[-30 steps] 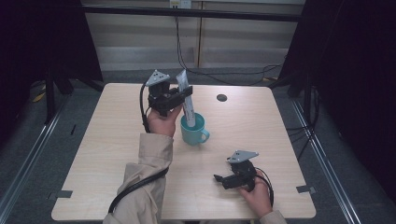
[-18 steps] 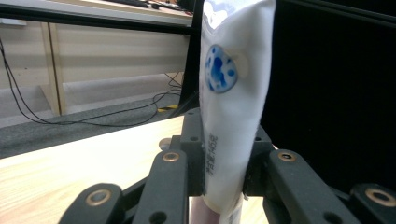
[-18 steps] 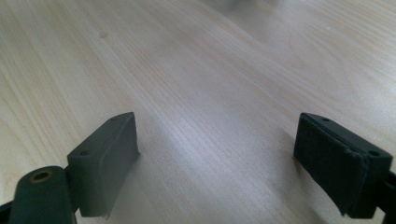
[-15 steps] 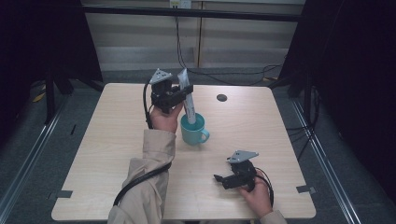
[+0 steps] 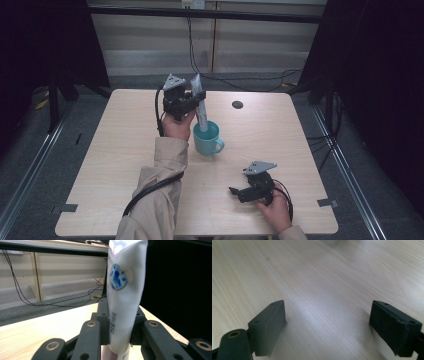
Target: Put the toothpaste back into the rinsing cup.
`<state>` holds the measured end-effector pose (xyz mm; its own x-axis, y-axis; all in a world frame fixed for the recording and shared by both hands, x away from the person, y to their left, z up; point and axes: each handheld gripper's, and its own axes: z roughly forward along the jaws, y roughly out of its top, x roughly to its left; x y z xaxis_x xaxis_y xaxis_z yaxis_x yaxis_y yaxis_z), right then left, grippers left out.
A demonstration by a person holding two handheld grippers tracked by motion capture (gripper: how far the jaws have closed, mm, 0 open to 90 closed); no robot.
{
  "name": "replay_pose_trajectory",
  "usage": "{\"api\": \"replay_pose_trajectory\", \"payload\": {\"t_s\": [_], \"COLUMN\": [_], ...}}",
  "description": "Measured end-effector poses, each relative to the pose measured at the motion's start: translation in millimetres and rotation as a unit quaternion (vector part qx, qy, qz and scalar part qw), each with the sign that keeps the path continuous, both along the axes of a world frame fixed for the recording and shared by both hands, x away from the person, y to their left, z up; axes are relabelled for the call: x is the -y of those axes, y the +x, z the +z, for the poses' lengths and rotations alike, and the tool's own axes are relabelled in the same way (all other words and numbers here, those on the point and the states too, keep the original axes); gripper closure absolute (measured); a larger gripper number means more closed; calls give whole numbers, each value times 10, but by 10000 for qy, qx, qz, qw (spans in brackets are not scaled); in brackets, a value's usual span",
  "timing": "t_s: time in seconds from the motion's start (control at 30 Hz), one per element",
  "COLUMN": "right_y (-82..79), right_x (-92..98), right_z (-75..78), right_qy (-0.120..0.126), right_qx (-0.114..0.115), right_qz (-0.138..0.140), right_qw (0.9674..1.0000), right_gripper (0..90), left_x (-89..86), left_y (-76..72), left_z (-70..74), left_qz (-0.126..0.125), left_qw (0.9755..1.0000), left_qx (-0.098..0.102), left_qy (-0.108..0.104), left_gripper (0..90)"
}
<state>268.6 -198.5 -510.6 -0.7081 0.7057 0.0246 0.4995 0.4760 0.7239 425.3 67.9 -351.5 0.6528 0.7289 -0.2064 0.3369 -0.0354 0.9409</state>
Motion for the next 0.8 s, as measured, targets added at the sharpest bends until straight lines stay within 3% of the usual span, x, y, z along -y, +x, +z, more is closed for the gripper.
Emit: {"api": "replay_pose_trajectory", "payload": {"t_s": [0.13, 0.8], "right_y": [0, 0], "right_x": [0, 1], "right_z": [0, 0], "right_qy": [-1, 8], "right_qx": [1, -10], "right_qz": [8, 3], "right_qw": [10000, 10000], "right_gripper": [130, 129], "left_x": [39, 155], "left_y": [7, -39], "left_z": [-44, -318], "left_qz": [23, 133], "left_qw": [9999, 9999], "left_qx": [39, -56], "left_qy": [121, 85], "left_gripper": [758, 754]}}
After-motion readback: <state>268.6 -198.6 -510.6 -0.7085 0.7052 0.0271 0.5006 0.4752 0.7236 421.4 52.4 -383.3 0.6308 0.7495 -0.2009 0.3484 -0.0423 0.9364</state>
